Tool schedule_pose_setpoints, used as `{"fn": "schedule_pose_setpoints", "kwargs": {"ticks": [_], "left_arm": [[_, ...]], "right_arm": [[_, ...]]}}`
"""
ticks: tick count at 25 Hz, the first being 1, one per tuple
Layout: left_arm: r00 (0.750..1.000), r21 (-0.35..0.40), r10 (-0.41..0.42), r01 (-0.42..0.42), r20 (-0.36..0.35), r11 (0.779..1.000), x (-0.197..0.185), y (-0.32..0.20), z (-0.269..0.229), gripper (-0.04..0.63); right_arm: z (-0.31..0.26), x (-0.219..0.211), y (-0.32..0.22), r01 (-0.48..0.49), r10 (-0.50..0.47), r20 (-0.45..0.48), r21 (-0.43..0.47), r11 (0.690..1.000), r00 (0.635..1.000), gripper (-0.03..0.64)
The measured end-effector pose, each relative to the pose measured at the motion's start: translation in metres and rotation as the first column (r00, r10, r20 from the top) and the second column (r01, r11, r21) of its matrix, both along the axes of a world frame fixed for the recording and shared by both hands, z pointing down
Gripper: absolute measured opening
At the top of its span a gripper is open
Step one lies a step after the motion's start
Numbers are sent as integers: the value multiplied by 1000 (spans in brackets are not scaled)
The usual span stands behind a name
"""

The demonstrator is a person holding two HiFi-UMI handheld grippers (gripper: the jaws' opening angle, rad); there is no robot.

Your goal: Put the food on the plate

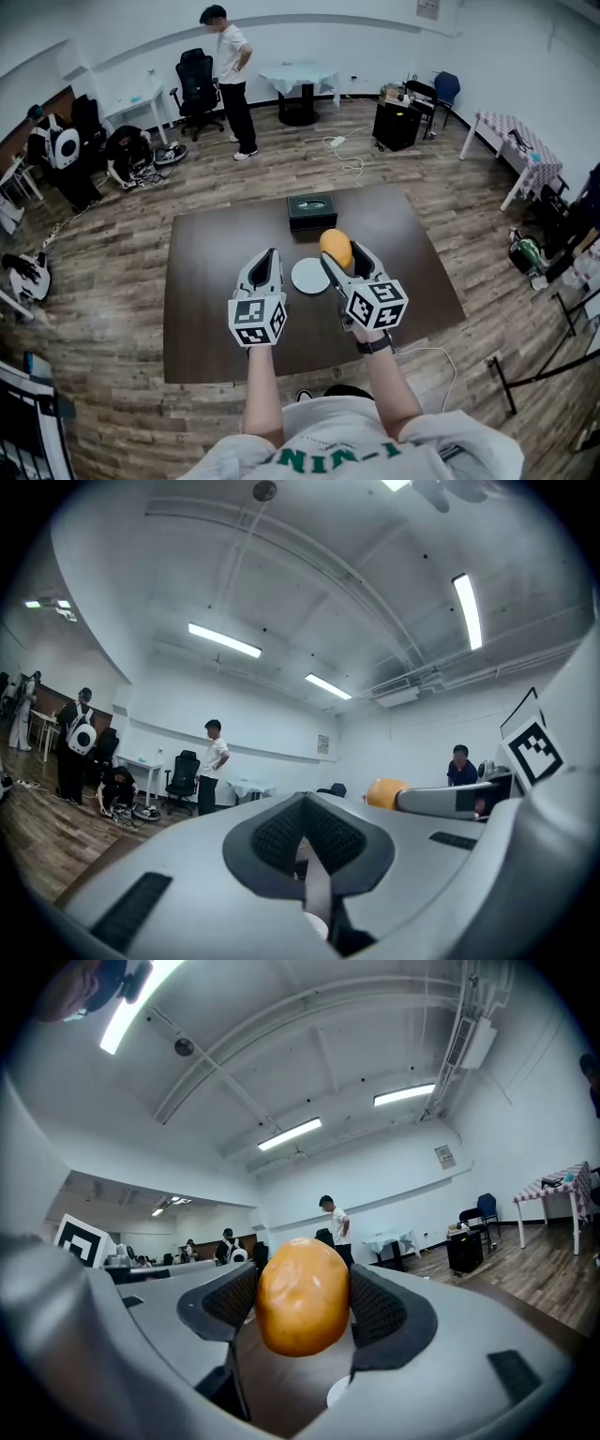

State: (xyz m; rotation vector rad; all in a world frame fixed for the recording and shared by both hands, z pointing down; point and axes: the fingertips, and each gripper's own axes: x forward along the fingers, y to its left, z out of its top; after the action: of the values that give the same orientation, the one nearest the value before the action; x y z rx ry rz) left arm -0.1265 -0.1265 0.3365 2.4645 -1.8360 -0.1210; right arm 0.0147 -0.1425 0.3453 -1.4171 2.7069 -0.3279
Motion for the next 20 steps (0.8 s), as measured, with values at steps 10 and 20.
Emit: {"fn": "schedule_pose_setpoints", "kwargs": {"ticks": [10, 20], "left_arm": [[999, -56, 50, -50, 5, 997, 7, -78, 35, 11], [1000, -114, 30, -29, 7, 993, 14, -154, 68, 9]], "right_arm": [[34, 8, -75, -37, 37, 8, -43, 998, 999, 322], [71, 9, -147, 21, -23, -19, -95, 995, 1000, 324]]}}
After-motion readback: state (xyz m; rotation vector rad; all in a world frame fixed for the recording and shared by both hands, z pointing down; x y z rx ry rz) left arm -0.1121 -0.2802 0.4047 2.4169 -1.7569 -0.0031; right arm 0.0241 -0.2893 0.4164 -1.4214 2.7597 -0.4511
